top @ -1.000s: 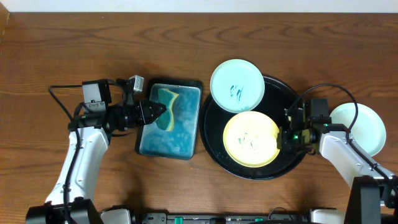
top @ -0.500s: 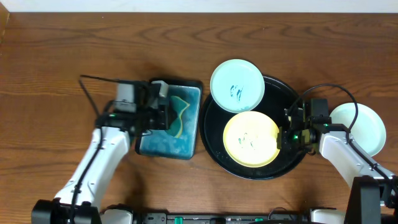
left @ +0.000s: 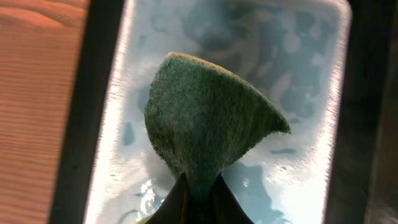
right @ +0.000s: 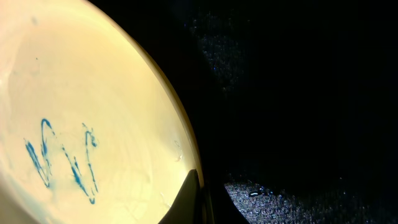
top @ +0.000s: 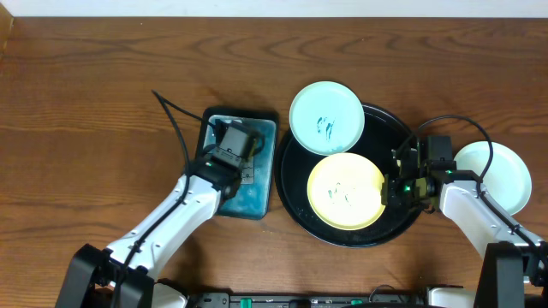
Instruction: Clean dirty plates on tray and stack at the side
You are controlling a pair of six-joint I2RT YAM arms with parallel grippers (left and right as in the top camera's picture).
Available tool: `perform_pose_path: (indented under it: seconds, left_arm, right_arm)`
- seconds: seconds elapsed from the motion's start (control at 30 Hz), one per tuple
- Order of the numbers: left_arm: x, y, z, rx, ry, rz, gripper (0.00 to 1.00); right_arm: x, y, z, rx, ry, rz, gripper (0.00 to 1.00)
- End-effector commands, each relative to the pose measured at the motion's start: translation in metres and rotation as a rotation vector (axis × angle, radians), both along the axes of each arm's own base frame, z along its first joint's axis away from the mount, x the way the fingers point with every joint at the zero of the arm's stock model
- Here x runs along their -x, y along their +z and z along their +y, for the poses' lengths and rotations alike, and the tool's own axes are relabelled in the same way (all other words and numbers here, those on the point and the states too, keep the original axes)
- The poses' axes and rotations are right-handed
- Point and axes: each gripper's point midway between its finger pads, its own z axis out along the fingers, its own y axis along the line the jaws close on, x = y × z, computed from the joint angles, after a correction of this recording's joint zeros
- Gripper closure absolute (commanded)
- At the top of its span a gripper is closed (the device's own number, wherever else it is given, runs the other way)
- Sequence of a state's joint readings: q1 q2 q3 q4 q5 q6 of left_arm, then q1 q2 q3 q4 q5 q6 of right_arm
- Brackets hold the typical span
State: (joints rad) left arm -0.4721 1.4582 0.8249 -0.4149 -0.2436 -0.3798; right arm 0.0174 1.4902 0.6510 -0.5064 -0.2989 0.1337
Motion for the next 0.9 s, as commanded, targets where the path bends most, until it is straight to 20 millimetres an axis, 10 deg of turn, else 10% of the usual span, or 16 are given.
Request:
perform_pose_path:
  seconds: [0.0, 0.43, 0.87]
  left_arm:
    - [-0.004, 0.007, 0.014, -0.093, 0.07, -0.064, 0.93]
    - [-0.011, 0.048, -0.022, 0.022, -0.053, -0.002, 0.93]
    - [0.008, 0.07, -0.159, 0.452, -0.395, 0.019, 0.92]
  right_arm:
    - [0.008, -0.006, 0.0, 0.013, 0.001, 0.024, 0.99]
    - [0.008, -0.006, 0.0, 0.012, 0.001, 0.024, 0.99]
    - [0.009, -0.006, 0.0, 0.013, 0.001, 0.028, 0.99]
